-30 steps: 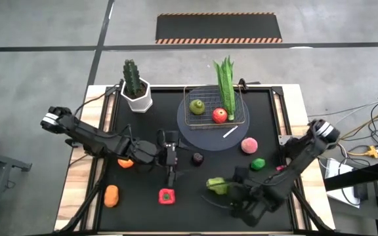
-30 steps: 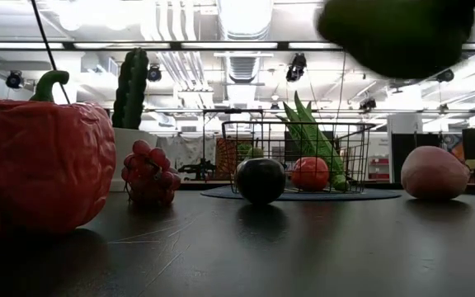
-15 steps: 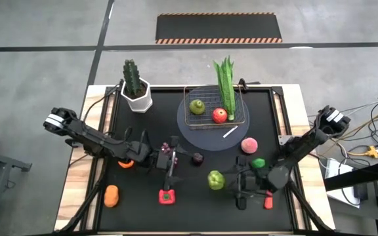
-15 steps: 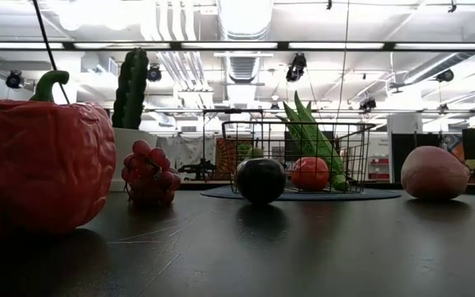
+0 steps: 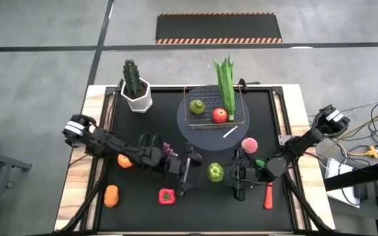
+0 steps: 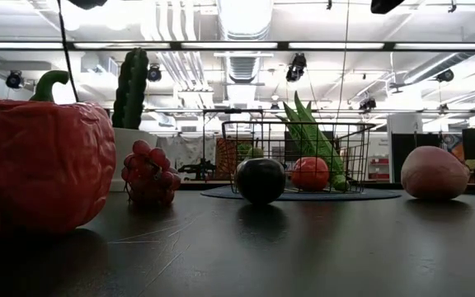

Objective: Build produce basket
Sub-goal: Put the green chayote into the gold wire basket

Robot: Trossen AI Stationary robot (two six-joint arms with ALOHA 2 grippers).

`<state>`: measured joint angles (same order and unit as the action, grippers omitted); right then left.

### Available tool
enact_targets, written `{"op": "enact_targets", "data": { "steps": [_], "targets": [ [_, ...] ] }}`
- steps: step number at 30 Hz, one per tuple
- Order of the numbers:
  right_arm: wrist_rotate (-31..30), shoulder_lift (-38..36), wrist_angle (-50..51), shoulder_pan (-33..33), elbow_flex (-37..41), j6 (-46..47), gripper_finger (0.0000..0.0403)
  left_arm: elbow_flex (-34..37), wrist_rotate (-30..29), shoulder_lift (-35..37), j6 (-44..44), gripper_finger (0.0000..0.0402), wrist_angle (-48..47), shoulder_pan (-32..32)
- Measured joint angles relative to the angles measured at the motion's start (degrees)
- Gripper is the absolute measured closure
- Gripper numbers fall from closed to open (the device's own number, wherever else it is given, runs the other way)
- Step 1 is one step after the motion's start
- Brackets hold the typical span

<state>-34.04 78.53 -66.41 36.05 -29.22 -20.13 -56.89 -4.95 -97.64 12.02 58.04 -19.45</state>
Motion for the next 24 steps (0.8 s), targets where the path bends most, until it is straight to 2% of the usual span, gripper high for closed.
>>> {"op": "enact_targets", "data": {
  "steps": [9, 13, 19, 24],
  "targets": [
    [-0.42, 0.08, 0.07, 0.00, 0.31, 1.06, 0.0179, -6.84, 1.32, -6.14, -2.28, 0.0071, -0.03, 1.50],
    [-0.44, 0.08, 0.08, 0.02, 0.43, 1.06, 0.0179, -7.80, 2.49, -6.65, -2.37, 0.0087, 0.01, 1.49],
    [-0.43, 0.08, 0.18, 0.04, 0.45, 1.06, 0.0176, -7.54, 1.11, -6.59, -2.65, 0.0164, -0.17, 1.52],
    [-0.55, 0.07, 0.31, 0.04, 0.49, 1.92, 0.0141, -7.54, -0.17, -6.47, -2.89, 0.0256, -1.15, 1.87]
  ]
}}
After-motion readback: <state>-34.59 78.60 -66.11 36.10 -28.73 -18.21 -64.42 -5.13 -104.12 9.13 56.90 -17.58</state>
